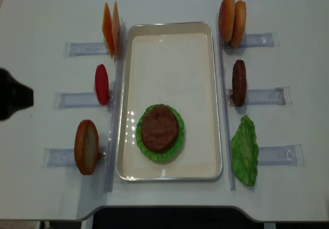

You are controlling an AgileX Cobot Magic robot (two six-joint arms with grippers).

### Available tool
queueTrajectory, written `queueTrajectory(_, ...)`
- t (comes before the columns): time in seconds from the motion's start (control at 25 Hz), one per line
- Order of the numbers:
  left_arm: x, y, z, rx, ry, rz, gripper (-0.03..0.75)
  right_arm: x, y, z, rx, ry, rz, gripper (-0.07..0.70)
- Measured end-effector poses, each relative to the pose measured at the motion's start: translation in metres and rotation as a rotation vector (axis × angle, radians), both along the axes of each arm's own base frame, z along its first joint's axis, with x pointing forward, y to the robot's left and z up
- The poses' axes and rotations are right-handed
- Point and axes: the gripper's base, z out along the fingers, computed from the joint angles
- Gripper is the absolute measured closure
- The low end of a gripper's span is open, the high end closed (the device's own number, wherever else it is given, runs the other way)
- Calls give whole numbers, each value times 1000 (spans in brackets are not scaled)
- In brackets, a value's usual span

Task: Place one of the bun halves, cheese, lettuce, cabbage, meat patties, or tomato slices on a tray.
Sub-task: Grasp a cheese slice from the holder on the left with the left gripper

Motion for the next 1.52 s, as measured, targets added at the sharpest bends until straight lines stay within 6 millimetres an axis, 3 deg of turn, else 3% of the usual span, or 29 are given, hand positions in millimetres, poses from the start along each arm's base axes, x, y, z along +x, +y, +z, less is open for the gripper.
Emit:
queueTrajectory(0.24, 71, -1, 15, 1, 67, -2, 177, 0, 0, 0, 0, 0, 0, 139)
queueTrajectory(0.52, 149, 2, 10, 32, 136, -1, 177, 0, 0, 0, 0, 0, 0, 139)
queueTrajectory(1.0, 233, 6, 6, 78, 93, 17, 177, 0, 0, 0, 0, 0, 0, 139)
queueTrajectory(1.24, 269, -1, -16, 83, 115, 20, 177, 0, 0, 0, 0, 0, 0, 139)
queueTrajectory(1.52, 293, -19, -50, 114, 173, 7, 177, 0, 0, 0, -1, 0, 0, 139)
